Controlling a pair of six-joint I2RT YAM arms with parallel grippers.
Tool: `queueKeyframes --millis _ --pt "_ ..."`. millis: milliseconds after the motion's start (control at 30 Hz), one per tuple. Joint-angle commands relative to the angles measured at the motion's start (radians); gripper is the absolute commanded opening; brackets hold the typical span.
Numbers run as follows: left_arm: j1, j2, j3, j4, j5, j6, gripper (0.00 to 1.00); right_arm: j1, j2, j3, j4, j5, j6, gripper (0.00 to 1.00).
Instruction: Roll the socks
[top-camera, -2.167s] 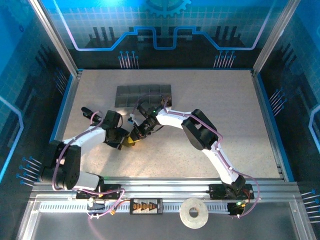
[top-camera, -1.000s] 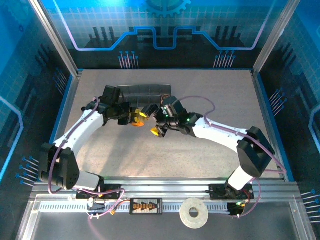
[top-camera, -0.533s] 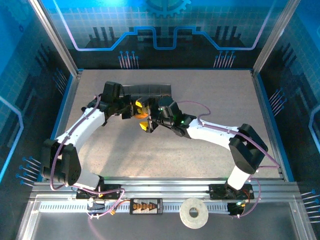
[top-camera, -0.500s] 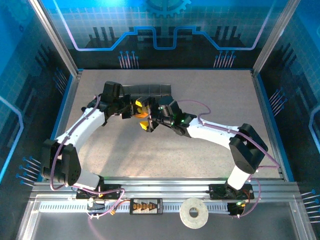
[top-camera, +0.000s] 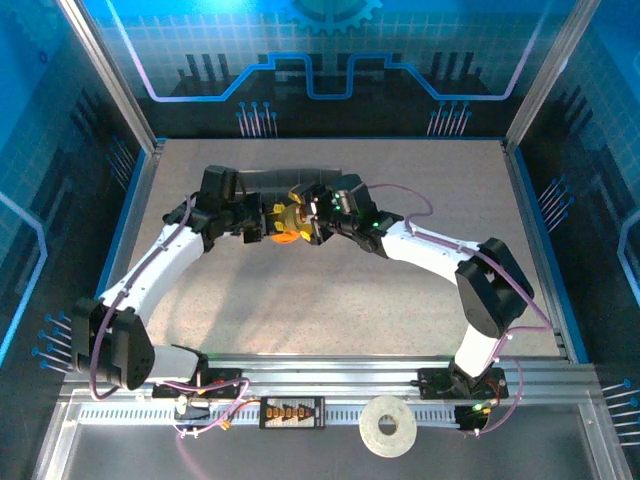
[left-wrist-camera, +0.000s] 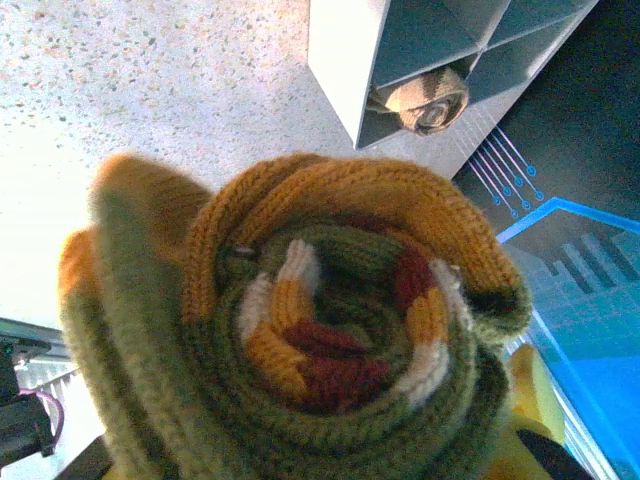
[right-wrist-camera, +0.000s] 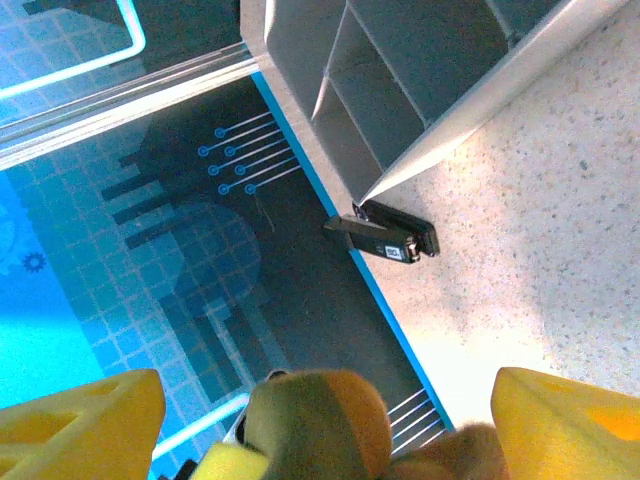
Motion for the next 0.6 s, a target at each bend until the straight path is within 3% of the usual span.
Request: queueKeyframes --millis 0,100,200,333,567 --pt "-0.006 -0.017 -0.019 -0.020 0.045 0.015 0.00 0.006 -0.001 0.039 0.001 -0.046 -0.007 0.84" --pt "-0.005 -0.003 -0.016 -0.008 0.044 0.018 0.00 0.033 -0.008 0.021 0.021 -0.064 0.056 0.87" --pt "0.002 0.011 -0.012 0.006 0.036 0.036 0.00 0.058 -0.073 -0.036 -0.018 -0.060 0.103 0.99" --pt "0.008 0.025 -0.006 0.045 0.025 0.056 0.00 0.073 -0.224 -0.096 -0.166 0.053 0.062 1.00" --pt "0.007 0.024 0.000 0.052 0.041 0.046 0.00 0.095 -0.134 -0.095 0.052 0.049 0.216 0.98"
